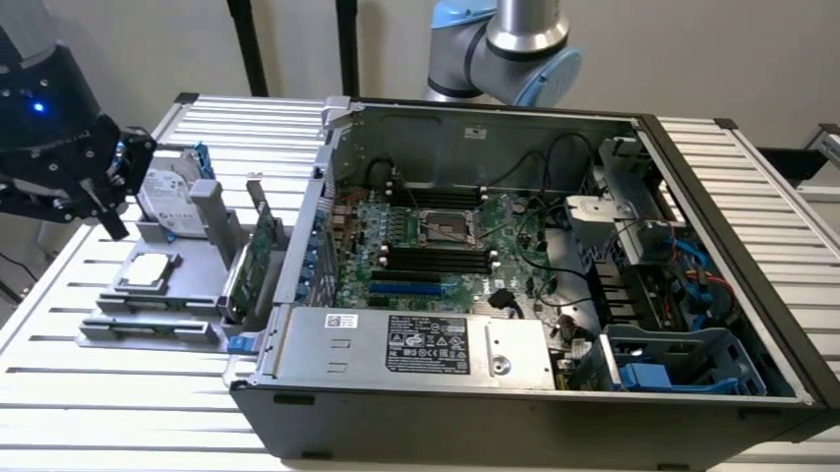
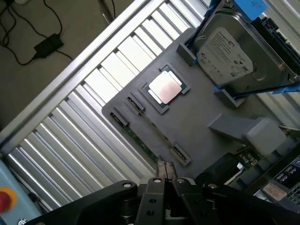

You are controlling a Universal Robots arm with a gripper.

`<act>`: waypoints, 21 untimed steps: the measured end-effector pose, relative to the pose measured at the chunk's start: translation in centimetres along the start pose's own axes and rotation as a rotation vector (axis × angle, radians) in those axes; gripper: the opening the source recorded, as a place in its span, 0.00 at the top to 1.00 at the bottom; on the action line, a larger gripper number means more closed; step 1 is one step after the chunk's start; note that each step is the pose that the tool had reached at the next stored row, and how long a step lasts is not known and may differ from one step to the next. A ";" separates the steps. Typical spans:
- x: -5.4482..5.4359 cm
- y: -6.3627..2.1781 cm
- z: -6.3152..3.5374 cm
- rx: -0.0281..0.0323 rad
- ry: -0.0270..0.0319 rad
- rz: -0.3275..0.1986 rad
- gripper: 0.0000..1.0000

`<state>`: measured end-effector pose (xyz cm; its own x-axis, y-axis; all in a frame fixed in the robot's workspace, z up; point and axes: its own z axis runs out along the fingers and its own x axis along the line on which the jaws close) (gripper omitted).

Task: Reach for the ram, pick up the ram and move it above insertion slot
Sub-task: 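Pick up the ram and move it above insertion slot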

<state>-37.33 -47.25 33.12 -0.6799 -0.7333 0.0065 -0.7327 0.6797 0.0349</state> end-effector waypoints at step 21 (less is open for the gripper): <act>0.0 -0.02 0.72 0.0024 0.0136 -0.382 0.89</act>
<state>-37.33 -47.24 32.40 -0.3575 -0.9339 0.0067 -0.9333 0.3575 0.0351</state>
